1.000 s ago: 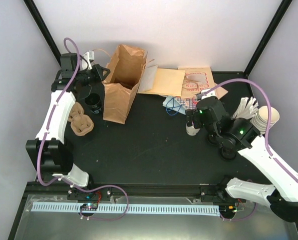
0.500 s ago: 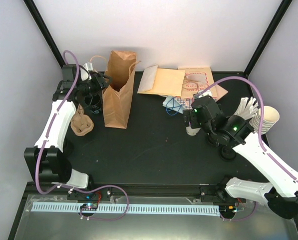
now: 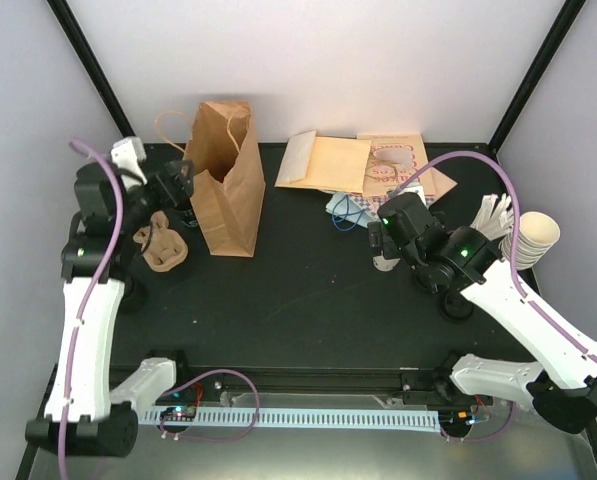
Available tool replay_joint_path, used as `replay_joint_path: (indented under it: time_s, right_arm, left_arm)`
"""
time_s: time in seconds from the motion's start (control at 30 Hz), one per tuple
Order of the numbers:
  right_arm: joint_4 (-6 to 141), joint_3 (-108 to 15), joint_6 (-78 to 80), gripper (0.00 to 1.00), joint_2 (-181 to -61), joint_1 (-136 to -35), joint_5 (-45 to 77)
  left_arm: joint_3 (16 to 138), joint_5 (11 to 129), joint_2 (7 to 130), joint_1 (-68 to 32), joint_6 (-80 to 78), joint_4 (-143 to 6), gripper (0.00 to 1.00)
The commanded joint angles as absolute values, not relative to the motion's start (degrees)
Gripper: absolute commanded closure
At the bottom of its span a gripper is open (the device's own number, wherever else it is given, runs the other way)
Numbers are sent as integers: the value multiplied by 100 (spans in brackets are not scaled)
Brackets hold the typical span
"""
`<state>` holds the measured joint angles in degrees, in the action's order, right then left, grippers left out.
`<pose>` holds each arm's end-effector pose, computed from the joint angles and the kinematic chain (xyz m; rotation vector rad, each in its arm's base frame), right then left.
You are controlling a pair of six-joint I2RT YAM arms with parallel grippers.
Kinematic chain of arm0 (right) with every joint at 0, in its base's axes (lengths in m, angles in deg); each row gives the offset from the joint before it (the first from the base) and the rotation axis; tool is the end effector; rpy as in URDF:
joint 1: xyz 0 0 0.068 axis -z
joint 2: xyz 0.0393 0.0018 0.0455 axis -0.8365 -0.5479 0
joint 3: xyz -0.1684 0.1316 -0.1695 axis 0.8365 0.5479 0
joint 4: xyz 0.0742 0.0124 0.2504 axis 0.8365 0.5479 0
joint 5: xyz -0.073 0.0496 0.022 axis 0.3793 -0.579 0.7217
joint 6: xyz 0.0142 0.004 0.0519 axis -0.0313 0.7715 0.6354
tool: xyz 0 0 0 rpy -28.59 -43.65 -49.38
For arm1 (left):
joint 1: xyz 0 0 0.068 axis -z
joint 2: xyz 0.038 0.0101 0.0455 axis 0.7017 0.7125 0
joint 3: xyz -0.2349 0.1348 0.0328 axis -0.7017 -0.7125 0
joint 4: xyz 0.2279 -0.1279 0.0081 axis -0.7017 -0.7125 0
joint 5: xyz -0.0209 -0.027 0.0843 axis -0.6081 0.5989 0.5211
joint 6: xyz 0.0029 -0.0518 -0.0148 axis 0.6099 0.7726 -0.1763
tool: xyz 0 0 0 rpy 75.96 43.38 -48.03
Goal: Pack the takeout coffee
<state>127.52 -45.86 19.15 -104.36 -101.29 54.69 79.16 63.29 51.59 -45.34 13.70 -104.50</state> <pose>0.1575 0.1289 0.3768 -0.1559 2.2770 -0.0500 0.2058 -0.0063 0.4288 -0.2676 1.8977 -0.5423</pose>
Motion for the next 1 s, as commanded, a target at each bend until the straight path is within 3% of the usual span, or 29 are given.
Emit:
replay_joint_path:
  time_s: [0.0, 0.3, 0.47, 0.53, 0.63, 0.73, 0.97]
  right_arm:
    - [13029, -4665, 2377, 0, -10473, -10090, 5776]
    - [12211, -4055, 2296, 0, -10088, -10090, 5095]
    - [11860, -4015, 1986, 0, -9938, -10085, 4553]
    - [11942, -4128, 1949, 0, -9960, -10090, 4540]
    - [12127, -4253, 1889, 0, -9960, -10086, 4568]
    - [12230, -4162, 1907, 0, -9818, -10085, 4640]
    - [12234, -3815, 1997, 0, -9312, -10090, 4719]
  left_arm:
    - [7566, 7482, 4424, -4562, 770, -11309, 1]
    - [6658, 8783, 3662, -4570, 1359, -12648, 1]
    - [6226, 8820, 3897, -4705, 1549, -12457, 1]
    - [6234, 8504, 4125, -4949, 1497, -12189, 9]
    - [6328, 8281, 4512, -5378, 1575, -11726, 29]
    - [6538, 7814, 5227, -5756, 1668, -11200, 39]
    - [7992, 7154, 7373, -5969, 1345, -11283, 46]
